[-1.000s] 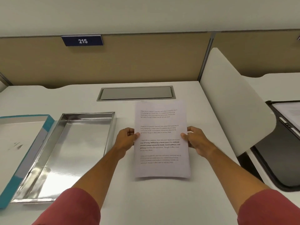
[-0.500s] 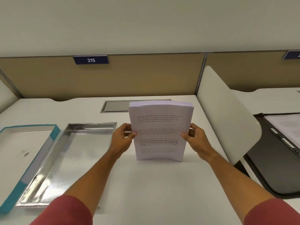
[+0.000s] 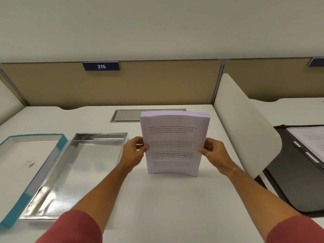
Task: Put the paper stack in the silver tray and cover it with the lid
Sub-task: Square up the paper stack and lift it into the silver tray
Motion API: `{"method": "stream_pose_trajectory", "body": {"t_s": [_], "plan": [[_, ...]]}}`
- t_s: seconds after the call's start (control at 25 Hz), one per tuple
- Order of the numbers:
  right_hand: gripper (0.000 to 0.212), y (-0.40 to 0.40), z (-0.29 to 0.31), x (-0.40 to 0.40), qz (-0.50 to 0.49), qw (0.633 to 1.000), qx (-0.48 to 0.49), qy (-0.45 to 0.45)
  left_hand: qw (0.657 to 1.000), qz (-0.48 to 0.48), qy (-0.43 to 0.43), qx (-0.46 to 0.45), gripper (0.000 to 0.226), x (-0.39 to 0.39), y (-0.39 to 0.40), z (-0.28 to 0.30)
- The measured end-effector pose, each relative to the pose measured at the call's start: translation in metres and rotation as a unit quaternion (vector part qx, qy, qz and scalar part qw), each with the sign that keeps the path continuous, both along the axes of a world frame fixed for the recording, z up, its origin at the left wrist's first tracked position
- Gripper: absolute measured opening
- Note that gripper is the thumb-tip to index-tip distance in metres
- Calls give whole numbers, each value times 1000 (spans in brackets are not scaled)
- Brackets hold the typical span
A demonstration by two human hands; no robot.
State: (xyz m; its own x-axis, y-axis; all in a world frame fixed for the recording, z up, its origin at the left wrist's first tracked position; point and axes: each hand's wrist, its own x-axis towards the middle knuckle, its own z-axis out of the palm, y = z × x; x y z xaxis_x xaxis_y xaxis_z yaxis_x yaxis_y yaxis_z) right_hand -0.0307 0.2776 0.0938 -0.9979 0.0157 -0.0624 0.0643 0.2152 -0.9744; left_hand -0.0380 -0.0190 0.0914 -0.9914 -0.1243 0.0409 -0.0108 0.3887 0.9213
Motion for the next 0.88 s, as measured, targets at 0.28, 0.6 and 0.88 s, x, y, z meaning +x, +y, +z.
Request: {"method": "stream_pose_trajectory", "body": {"t_s": [0.28,0.6,0.88], "plan": [[22,3,-1,-1,-20,999,29,12,1000,20,-2,22,17,1,-1,-6],[18,-2,-4,1,-38,998,43,32,999,28,5,36,17,3,0,-8],[16,-9,10,-1,-17,999,25,41,996,33,-13,83,13,14,-10,-1]]}}
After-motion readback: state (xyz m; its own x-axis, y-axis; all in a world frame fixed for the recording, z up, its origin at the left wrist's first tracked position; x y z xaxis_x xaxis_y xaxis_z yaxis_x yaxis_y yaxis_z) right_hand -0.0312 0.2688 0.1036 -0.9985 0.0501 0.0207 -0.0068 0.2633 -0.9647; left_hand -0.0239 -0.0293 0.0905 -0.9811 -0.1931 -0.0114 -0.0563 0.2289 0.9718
